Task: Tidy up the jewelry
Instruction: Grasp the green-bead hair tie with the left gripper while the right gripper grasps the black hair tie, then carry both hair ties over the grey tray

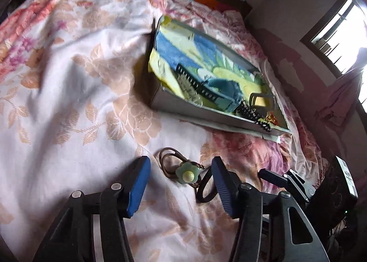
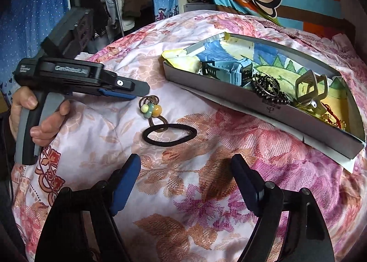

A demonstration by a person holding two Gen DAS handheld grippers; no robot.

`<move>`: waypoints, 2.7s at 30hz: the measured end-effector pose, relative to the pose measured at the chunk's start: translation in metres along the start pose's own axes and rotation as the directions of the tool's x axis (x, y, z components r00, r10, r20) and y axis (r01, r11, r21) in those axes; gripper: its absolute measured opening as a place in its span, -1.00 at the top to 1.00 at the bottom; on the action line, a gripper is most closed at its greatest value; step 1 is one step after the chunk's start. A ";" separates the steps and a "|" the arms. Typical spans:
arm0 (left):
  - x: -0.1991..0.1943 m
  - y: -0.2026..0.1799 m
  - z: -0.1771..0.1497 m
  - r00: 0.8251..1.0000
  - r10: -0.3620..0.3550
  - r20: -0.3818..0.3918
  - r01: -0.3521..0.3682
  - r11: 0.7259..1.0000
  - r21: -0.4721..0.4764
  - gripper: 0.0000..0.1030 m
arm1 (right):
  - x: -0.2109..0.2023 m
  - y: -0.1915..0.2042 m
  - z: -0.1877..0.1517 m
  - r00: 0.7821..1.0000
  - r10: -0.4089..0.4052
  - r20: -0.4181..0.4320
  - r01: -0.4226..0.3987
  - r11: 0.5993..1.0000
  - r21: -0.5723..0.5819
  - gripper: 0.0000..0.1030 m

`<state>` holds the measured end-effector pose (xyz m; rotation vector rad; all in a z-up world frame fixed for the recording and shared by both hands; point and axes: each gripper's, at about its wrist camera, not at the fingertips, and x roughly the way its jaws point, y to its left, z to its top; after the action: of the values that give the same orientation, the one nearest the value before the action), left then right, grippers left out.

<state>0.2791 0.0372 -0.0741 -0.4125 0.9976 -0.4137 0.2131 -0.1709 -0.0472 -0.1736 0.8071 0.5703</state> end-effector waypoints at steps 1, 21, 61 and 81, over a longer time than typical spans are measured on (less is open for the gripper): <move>0.005 0.003 0.000 1.000 -0.011 -0.021 0.011 1.000 -0.014 0.03 | 0.000 0.001 0.000 1.000 0.000 0.001 0.000 1.000 -0.001 -0.48; 0.021 0.029 -0.002 0.997 -0.053 -0.061 0.044 0.989 -0.140 0.60 | 0.065 0.007 0.030 0.993 0.001 -0.116 -0.003 1.000 -0.021 -0.48; -0.050 -0.038 0.004 0.949 0.043 0.312 -0.099 0.981 0.166 0.66 | -0.002 -0.037 0.030 0.919 -0.032 0.392 -0.022 0.991 0.132 0.86; 0.042 -0.086 0.086 0.889 0.220 0.402 -0.315 0.931 0.186 0.66 | 0.027 -0.111 0.079 0.888 -0.320 0.329 0.223 0.928 0.299 0.86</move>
<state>0.3615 -0.0451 -0.0182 -0.1144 0.6054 -0.1903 0.3385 -0.2248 -0.0196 0.0584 0.4645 0.2146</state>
